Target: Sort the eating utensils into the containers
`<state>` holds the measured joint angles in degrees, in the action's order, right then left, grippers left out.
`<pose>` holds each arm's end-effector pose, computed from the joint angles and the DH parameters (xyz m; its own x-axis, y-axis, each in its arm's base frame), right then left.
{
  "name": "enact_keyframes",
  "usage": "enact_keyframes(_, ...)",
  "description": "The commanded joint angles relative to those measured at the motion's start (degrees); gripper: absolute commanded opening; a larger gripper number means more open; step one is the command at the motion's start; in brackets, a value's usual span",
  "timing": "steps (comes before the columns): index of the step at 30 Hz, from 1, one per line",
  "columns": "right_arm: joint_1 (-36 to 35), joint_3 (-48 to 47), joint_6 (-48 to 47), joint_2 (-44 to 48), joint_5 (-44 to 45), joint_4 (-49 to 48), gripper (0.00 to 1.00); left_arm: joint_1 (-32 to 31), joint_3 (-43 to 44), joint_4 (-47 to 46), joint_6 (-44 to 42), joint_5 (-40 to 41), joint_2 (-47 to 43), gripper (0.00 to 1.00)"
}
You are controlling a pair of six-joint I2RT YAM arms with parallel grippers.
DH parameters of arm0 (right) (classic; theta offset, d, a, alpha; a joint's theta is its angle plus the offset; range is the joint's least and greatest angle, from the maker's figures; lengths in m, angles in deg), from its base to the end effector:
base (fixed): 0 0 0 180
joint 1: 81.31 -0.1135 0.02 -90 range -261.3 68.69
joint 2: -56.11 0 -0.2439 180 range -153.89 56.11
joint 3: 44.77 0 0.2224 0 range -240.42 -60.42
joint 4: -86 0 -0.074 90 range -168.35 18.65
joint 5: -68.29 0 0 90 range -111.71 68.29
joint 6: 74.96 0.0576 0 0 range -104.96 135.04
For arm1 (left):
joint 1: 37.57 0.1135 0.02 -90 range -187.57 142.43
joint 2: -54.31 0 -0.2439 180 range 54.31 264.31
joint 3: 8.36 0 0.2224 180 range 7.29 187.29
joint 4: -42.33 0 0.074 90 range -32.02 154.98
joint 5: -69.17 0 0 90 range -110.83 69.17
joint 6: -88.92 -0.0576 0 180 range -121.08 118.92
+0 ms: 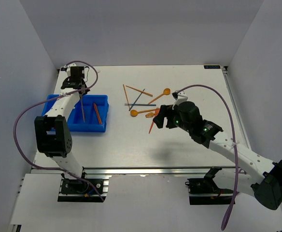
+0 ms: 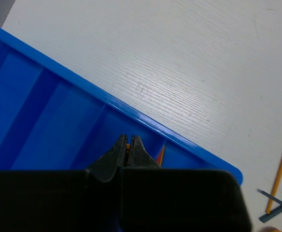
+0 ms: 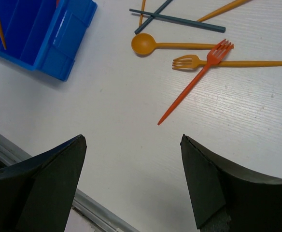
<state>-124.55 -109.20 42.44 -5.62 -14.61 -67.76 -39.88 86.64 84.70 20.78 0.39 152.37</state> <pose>0.1847 0.1639 0.2864 -0.5332 0.1255 -0.8367 -0.3964 0.8366 0.3781 0.3664 0.0061 0.2521 -0.5801 -0.3240 -0.7473 -0.4657 0.8847 -0.0220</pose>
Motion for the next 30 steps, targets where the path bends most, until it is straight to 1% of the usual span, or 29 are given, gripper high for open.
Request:
enact_keyframes(1, 0.2, 1.7, -2.2, 1.9, -0.3, -0.1, 0.84, 1.3, 2.0, -1.8, -1.3, -0.1, -0.4, 0.00)
enact_keyframes(5, 0.3, 2.3, -2.6, 2.3, -0.5, -0.9, 0.84, 1.8, -3.0, -6.1, -0.1, -0.6, -0.9, 0.00)
enact_keyframes(8, 0.2, 1.8, -2.9, 1.8, -0.8, -1.2, 0.84, 1.9, -6.6, -8.7, 2.9, -1.1, -1.2, 0.00)
enact_keyframes(11, 0.2, 1.1, -3.0, 0.9, -0.8, -1.2, 0.84, 2.0, -8.2, -10.4, 4.4, -2.2, -1.1, 0.00)
enact_keyframes(12, 0.2, 1.0, -3.0, 0.8, -0.8, -1.1, 0.84, 1.9, -8.9, -10.5, 5.2, -2.2, -1.0, 0.02)
enact_keyframes(13, 0.2, 1.0, -3.0, 0.7, -0.9, -1.1, 0.84, 2.0, -9.3, -10.9, 5.5, -1.5, -1.1, 0.09)
enact_keyframes(14, 0.2, 1.0, -3.0, 0.7, -0.9, -1.1, 0.84, 2.0, -9.5, -10.6, 5.6, -1.5, -1.3, 0.10)
enact_keyframes(15, 0.2, 1.0, -3.0, 0.7, -0.9, -1.0, 0.85, 1.9, -9.4, -10.4, 5.7, -0.7, -1.5, 0.20)
enact_keyframes(17, 0.2, 1.0, -2.9, 0.7, -0.8, -0.9, 0.85, 1.9, -9.2, -9.5, 5.6, 0.1, -2.6, 0.28)
enact_keyframes(18, 0.2, 1.0, -2.8, 0.7, -0.8, -0.9, 0.85, 2.0, -9.0, -9.1, 5.6, 1.1, -3.2, 0.36)
enact_keyframes(20, 0.2, 0.6, -2.9, 0.0, -0.4, -0.9, 0.85, 2.0, -8.7, -8.3, 5.6, 1.7, -4.5, 0.45)
enact_keyframes(21, 0.2, 0.3, -2.9, -0.3, -0.2, -0.8, 0.85, 2.0, -8.5, -7.8, 5.5, 2.1, -5.8, 0.53)
enact_keyframes(24, 0.2, -1.1, -2.4, -3.3, 1.9, 0.1, 0.87, 1.9, -7.8, -6.5, 5.3, 2.4, -8.8, 0.62)
enact_keyframes(26, 0.2, -2.9, -1.7, -7.9, 5.5, 3.4, 0.87, 1.9, -7.2, -5.2, 5.5, 1.5, -10.9, 0.63)
enact_keyframes(27, 0.2, -5.3, 0.6, -10.0, 7.8, 5.0, 0.87, 1.9, -7.1, -4.7, 5.6, 0.9, -12.1, 0.63)
enact_keyframes(28, 0.2, -6.6, 1.8, -12.2, 11.2, 6.6, 0.87, 2.0, -7.3, -4.0, 5.6, -0.6, -15.1, 0.69)
enact_keyframes(29, 0.2, -8.0, 2.8, -17.0, 12.9, 9.7, 0.87, 2.0, -8.2, -3.7, 5.5, -1.9, -16.9, 0.75)
enact_keyframes(30, 0.2, -9.3, 4.8, -19.3, 14.5, 10.8, 0.86, 1.9, -8.9, -3.3, 5.3, -3.2, -18.8, 0.82)
